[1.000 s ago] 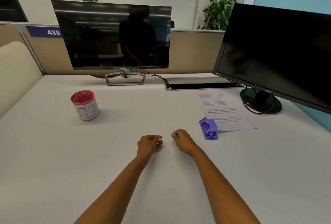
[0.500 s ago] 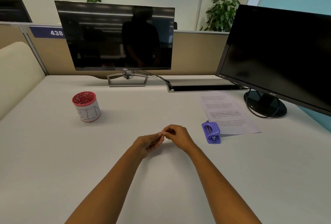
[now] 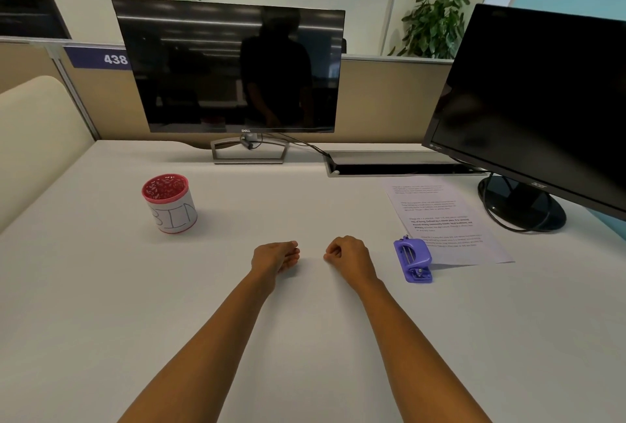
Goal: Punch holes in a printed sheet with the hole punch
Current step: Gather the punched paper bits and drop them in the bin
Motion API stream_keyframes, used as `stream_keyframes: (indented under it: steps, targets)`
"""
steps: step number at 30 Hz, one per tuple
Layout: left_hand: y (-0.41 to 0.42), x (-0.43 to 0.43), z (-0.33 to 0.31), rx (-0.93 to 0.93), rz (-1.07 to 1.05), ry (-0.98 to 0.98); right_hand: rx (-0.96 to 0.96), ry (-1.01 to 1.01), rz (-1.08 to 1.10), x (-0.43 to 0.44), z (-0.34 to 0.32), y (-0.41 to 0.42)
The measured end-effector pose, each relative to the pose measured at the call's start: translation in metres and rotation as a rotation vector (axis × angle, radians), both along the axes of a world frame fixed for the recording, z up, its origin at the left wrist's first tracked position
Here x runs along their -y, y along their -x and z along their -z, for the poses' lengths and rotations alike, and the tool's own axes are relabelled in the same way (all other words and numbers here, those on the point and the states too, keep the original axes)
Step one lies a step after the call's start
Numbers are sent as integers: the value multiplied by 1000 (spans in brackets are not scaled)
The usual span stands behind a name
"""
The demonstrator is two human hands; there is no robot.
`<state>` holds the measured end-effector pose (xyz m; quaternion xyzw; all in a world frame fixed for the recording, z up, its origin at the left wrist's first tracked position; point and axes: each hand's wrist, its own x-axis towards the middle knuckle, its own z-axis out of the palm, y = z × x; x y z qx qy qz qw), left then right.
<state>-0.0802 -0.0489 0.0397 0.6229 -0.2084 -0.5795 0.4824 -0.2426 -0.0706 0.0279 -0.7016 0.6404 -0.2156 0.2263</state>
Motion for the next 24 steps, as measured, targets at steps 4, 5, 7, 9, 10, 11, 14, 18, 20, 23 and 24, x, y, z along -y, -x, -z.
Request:
stream_keyframes:
  steps: [4,5,7,9,10,11,14,18,20,23,24]
  targets:
    - [-3,1,2,35,-3,19,-73,-21,-28,5,-2,-2]
    - [-4,1,2,44,-2,26,-101,-34,-40,7,-4,-3]
    - [-5,1,2,71,0,38,-164,-69,-67,10,-7,-5]
    - [-6,1,1,103,1,49,-238,-113,-97,12,-10,-9]
    - [-7,2,0,122,-1,55,-272,-137,-109,13,-11,-11]
    - [-9,2,-1,144,-3,61,-298,-160,-120,14,-12,-12]
    - [-14,5,-4,197,-11,84,-339,-210,-116,14,-12,-17]
    - [-24,7,-9,241,-31,122,-351,-222,-94,13,-13,-21]
    - [-29,8,-11,257,-36,138,-271,-200,-85,12,-10,-18]
    - [-35,11,-15,265,-39,151,188,-163,40,8,-5,-5]
    - [-37,12,-16,268,-38,153,343,-166,97,7,-7,-2]
